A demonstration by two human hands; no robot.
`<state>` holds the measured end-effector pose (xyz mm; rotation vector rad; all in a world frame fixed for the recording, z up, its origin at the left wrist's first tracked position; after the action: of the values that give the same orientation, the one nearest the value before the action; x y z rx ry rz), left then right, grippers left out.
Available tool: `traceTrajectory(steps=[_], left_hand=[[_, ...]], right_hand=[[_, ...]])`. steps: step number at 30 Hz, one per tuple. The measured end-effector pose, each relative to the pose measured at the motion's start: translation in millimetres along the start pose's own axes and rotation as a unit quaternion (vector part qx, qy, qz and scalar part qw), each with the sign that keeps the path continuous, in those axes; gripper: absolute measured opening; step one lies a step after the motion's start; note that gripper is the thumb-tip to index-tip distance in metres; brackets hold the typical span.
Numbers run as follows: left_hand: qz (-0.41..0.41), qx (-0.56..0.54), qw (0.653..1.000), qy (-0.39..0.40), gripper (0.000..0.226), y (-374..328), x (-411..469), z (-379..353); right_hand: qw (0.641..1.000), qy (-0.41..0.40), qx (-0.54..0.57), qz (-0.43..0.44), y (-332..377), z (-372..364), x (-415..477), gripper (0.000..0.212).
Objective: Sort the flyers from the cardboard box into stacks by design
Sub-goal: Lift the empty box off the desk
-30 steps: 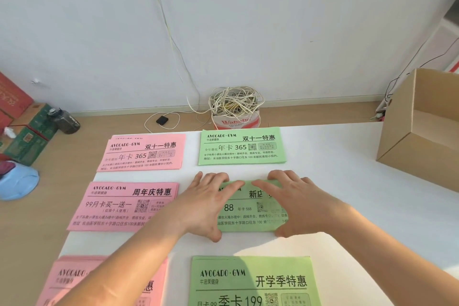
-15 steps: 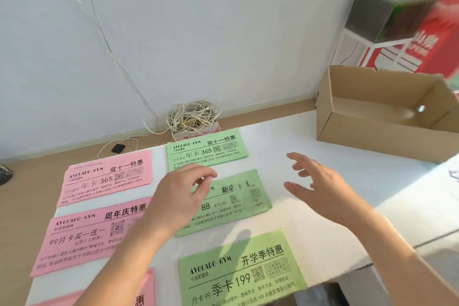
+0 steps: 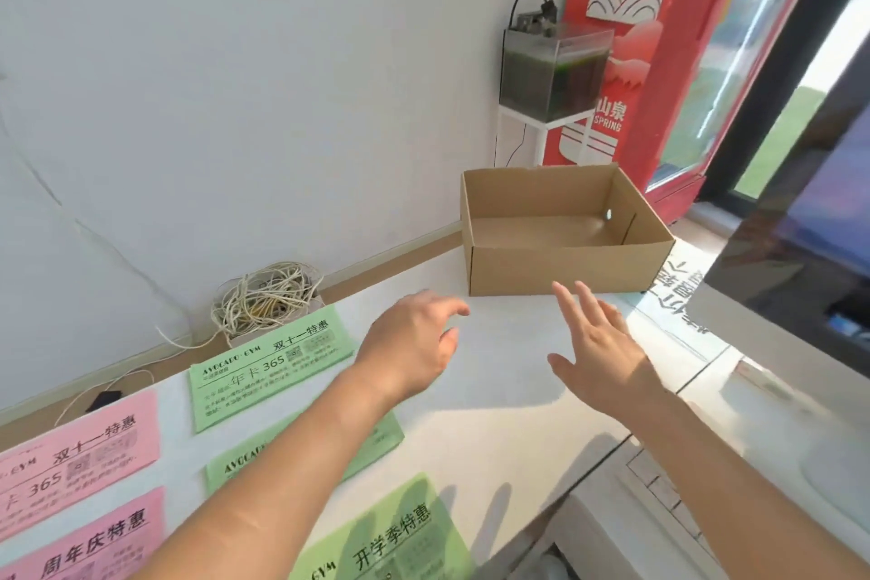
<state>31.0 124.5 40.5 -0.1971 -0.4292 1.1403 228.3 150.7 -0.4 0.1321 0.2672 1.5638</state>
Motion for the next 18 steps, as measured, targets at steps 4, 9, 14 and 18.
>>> traceTrajectory(steps=[4, 9, 14, 18], left_hand=[[0.030, 0.068, 0.996, 0.057, 0.052, 14, 65, -35], [0.090, 0.088, 0.989, 0.075, 0.056, 43, 126, -58], [0.083, 0.145, 0.985, 0.040, 0.021, 49, 134, -43], [0.007, 0.200, 0.980, -0.009, 0.013, -4, 96, -21]], right_hand=[[0.999, -0.019, 0.038, 0.024, 5, 13, 49, 0.088], [0.997, -0.025, 0.049, 0.049, 15, 9, 92, 0.071], [0.991, -0.073, 0.078, 0.081, 14, 26, 110, 0.052], [0.977, -0.033, 0.102, 0.183, 24, 42, 77, 0.052]])
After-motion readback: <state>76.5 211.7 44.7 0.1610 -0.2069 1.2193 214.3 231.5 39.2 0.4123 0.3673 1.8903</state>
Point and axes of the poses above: each hand's wrist, its own x-axis towards the middle knuckle, its own z-axis out of the back of the hand, y = z × x, the point moved 10 cm from there along x, towards the middle knuckle, and after that the axes turned 13 degrees about -z, right-handed, at the moved point
